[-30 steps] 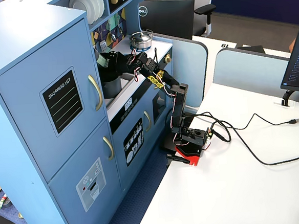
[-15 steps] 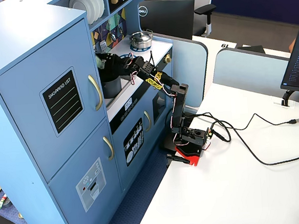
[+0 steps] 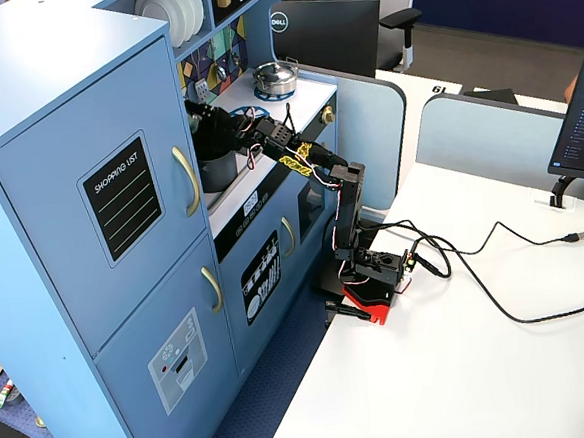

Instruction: Put salt in the gray recipient

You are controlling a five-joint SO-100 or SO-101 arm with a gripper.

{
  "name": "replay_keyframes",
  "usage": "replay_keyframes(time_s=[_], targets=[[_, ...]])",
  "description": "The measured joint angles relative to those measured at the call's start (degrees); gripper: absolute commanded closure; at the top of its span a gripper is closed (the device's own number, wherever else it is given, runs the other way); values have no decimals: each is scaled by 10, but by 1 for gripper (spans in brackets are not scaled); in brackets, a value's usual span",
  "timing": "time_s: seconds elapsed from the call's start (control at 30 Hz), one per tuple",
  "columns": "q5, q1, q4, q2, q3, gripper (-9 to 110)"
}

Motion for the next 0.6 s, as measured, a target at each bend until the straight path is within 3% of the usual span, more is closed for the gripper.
replay_keyframes(time_s=[0.1, 0.37, 0.47, 0.6], targets=[[-3, 4, 20, 1, -13, 101], [14, -3, 207, -27, -92, 101], [15, 0, 192, -27, -89, 101], [-17, 2, 58, -18, -27, 101]])
